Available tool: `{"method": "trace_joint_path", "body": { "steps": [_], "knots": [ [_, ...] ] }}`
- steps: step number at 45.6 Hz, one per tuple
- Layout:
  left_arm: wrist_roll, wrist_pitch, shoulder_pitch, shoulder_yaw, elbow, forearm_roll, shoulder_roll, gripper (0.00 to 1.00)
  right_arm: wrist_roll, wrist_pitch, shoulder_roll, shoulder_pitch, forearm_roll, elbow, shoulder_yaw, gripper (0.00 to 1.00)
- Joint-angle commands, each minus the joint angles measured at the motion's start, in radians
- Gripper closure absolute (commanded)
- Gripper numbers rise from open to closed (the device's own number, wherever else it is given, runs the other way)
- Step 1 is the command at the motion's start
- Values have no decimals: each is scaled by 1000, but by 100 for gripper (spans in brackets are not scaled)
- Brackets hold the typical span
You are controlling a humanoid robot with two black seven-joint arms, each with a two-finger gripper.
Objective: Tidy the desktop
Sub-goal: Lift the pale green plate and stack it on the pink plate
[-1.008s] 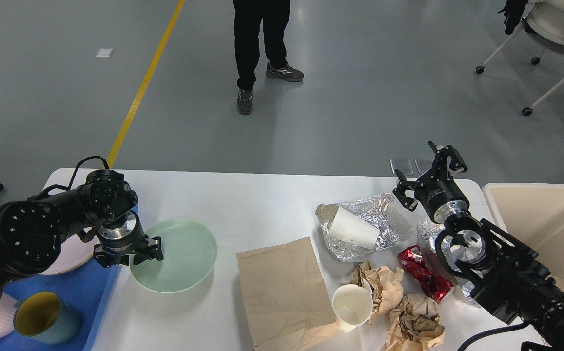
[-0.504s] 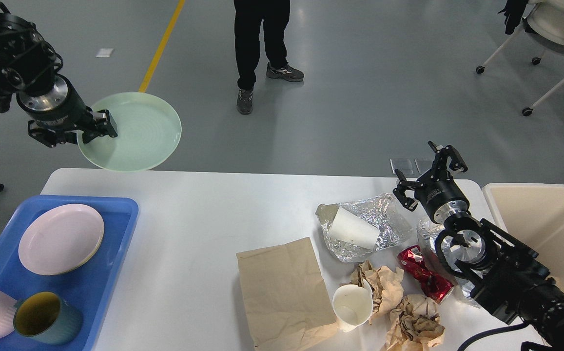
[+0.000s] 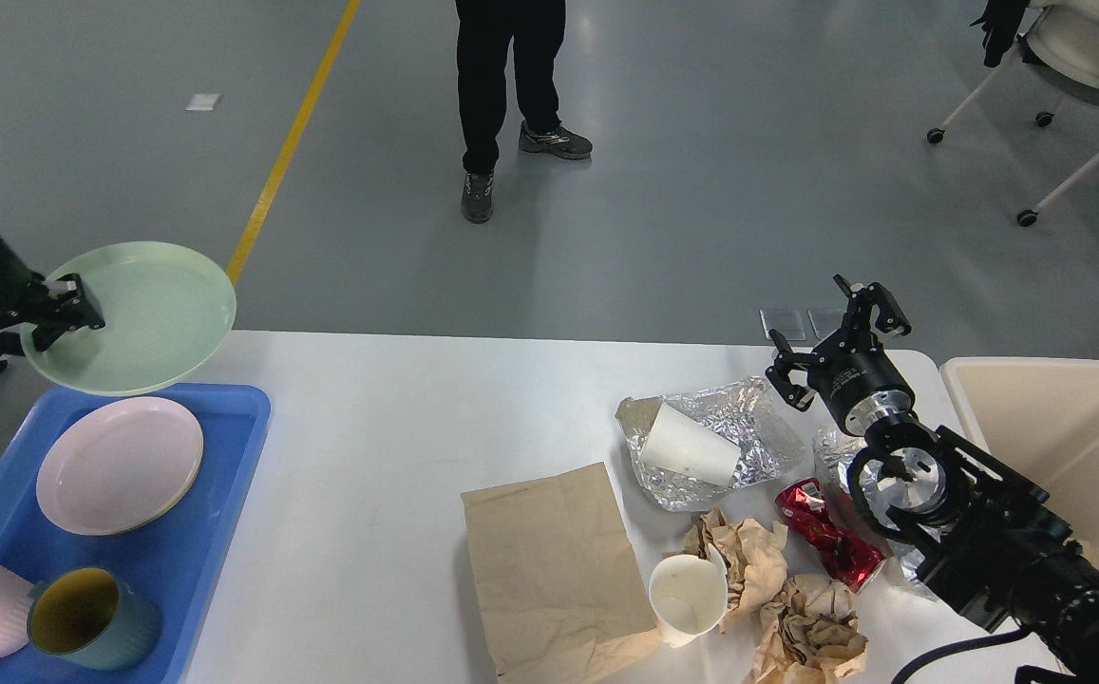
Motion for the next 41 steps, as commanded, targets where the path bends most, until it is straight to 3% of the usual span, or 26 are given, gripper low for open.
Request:
{"method": "trace_joint_path", "body": {
  "steps": [1,7,16,25,41],
  "knots": [
    [-19,0,96,-9,5,0,51,100,0,0,0,0,0,0,0,0],
    [-44,0,190,-43,23,0,59,100,0,0,0,0,0,0,0,0],
    [-38,0,293,-121,68,1,56,100,0,0,0,0,0,0,0,0],
    [-38,0,330,-129,77,1,44,100,0,0,0,0,0,0,0,0],
    [-36,99,357,-129,173,1,-33,100,0,0,0,0,0,0,0,0]
  ]
}}
